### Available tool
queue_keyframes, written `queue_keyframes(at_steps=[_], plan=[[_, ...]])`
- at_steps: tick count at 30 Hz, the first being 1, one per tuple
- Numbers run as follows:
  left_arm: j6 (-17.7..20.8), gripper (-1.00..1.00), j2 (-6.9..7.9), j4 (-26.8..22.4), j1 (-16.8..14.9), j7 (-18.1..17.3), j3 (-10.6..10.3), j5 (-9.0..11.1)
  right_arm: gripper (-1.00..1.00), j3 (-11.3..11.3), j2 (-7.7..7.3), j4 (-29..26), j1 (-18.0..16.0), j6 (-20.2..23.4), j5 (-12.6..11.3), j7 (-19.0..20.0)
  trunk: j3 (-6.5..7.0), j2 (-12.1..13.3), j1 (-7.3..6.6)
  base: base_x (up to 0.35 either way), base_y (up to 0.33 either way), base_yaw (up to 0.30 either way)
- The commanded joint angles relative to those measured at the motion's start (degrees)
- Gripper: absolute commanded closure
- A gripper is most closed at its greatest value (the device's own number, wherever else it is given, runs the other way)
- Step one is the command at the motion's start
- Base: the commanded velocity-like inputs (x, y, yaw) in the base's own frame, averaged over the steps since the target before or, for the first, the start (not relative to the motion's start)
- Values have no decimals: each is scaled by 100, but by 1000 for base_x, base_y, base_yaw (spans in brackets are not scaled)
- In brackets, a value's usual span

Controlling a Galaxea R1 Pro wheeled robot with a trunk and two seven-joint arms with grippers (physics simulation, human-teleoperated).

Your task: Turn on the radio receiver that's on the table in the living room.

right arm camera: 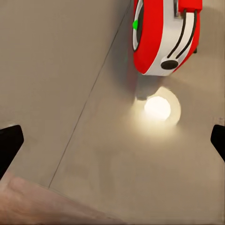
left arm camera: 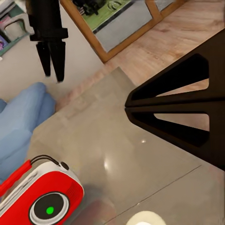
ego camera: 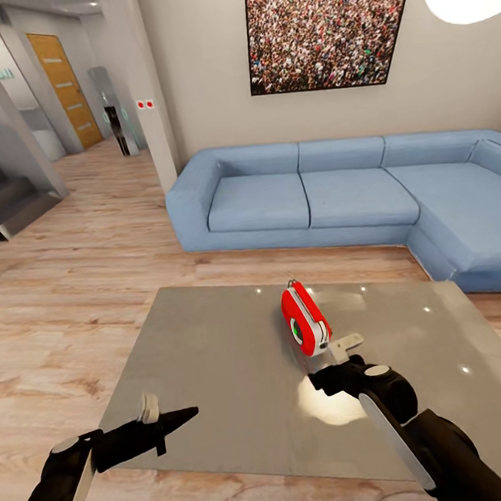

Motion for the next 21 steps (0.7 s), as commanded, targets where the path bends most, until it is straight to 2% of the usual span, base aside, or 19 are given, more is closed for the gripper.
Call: queue_keyframes(at_steps=[1,6,9,16,17,21], plan=[[1,100,0,17,0,1,-2,-16,-100,0,-2,-1,21,-1,1,-6,9,0,0,0,0,0],[-50,100,-11,598,0,26,-7,-560,-100,0,-7,26,538,-56,3,-167,54,0,0,0,0,0],[-67,100,-11,995,0,48,-3,-792,-100,0,-10,36,889,-262,3,-287,81,0,0,0,0,0],[-80,100,-2,1530,0,126,1,-1172,-100,0,-10,54,1623,-545,3,-415,144,0,0,0,0,0],[-105,100,2,1720,0,130,1,-1251,-100,0,-10,71,1788,-643,3,-423,153,0,0,0,0,0],[-476,100,43,2391,0,171,1,-1326,-100,0,-15,226,2222,-993,3,-444,189,0,0,0,0,0]])
